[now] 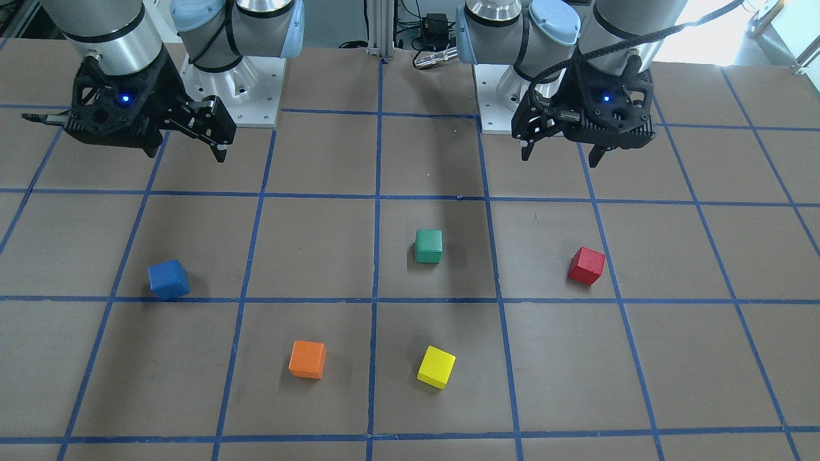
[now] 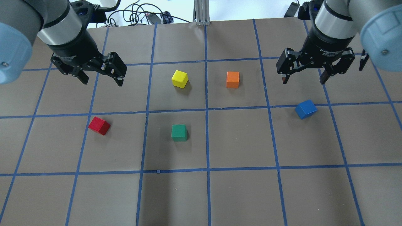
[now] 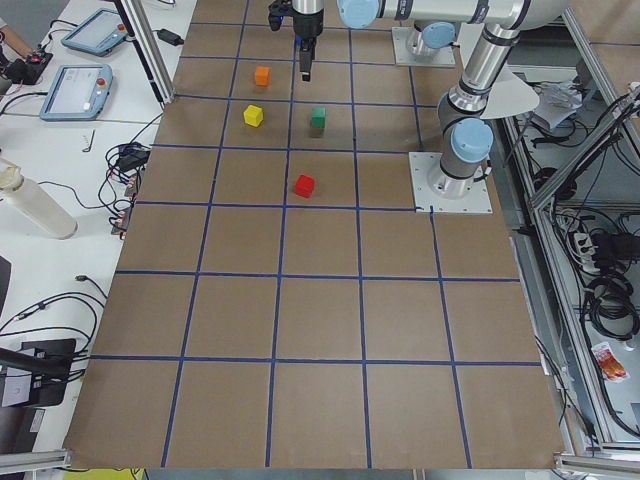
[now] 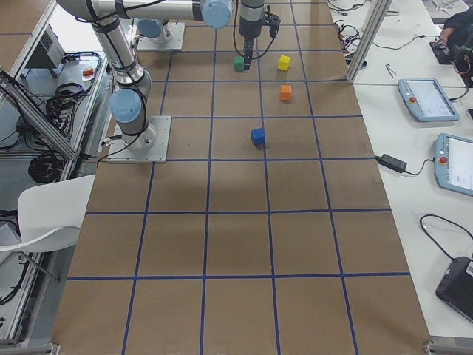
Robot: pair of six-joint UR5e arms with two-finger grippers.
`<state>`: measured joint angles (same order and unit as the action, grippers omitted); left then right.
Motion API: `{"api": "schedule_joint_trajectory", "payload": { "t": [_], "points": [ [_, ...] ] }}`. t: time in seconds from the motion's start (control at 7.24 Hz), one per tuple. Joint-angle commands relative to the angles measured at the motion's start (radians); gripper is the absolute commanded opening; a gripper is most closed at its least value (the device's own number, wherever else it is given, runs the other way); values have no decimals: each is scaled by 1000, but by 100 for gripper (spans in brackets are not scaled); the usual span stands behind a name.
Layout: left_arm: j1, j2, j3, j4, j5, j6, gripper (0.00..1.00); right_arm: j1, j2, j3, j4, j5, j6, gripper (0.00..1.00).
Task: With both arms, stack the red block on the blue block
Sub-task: 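Lower the left gripper down onto the red cube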
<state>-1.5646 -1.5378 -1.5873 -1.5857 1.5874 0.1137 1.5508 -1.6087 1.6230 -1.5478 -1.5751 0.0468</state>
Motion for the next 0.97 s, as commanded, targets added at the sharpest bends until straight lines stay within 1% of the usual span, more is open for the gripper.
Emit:
{"api": "schedule_joint_trajectory", "payload": {
  "t": [0.0,0.28,0.41,0.55,0.69,0.83],
  "points": [
    [0,2,-3,1,3,9,100,0,0,0,0,1,1,100],
    [17,-19,-22,3,3,38,100,0,0,2,0,0,-8,100],
    [27,-42,-61,56,3,110,100,0,1,2,-2,0,-10,100],
    [61,-56,-116,147,11,215,100,0,1,2,-2,0,-10,100],
    [130,-70,-190,232,22,327,100,0,1,2,-2,0,-12,100],
    [182,-76,-260,315,22,395,100,0,1,2,-2,0,-13,100]
  ]
}}
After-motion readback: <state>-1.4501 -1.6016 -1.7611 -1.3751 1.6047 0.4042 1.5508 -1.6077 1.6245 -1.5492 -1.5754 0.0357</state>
